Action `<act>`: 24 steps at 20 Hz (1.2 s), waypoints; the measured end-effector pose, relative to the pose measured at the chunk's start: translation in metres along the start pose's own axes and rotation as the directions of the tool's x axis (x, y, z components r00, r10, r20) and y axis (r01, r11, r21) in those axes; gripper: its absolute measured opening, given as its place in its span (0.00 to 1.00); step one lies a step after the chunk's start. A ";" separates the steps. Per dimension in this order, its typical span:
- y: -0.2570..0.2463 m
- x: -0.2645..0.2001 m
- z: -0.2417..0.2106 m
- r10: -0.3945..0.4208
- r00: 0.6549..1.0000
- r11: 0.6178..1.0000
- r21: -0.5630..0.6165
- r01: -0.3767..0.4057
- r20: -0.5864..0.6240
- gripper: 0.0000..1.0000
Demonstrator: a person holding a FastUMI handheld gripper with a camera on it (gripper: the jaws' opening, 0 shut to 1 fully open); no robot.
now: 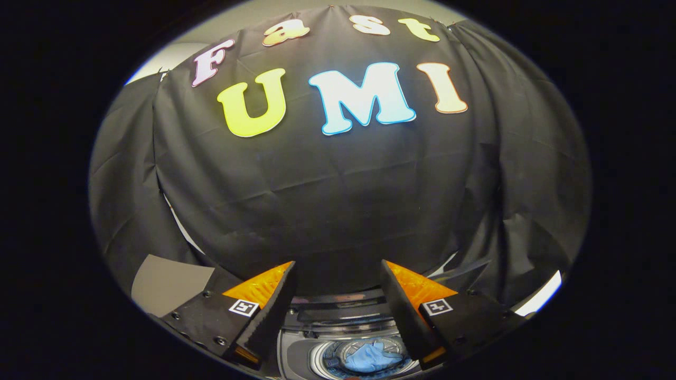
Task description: Put the clothes into the washing machine and then close the washing machine lid.
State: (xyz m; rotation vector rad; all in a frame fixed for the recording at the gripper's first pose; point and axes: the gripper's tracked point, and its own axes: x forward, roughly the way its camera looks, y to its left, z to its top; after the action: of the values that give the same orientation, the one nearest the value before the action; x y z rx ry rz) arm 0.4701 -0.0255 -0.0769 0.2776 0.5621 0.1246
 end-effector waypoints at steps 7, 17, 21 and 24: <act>0.008 0.031 -0.014 -0.011 1.000 0.997 -0.071 0.009 -0.019 0.96; 0.006 0.029 -0.029 -0.001 1.000 0.986 -0.167 0.003 0.014 0.97; 0.007 0.019 -0.028 0.013 0.998 0.985 -0.173 -0.001 0.064 0.97; 0.007 0.012 -0.032 0.019 0.996 0.984 -0.176 -0.004 0.087 0.97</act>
State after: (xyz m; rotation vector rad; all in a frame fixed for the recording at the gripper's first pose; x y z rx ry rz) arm 0.4624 -0.0094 -0.1066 0.1139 0.4582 0.1713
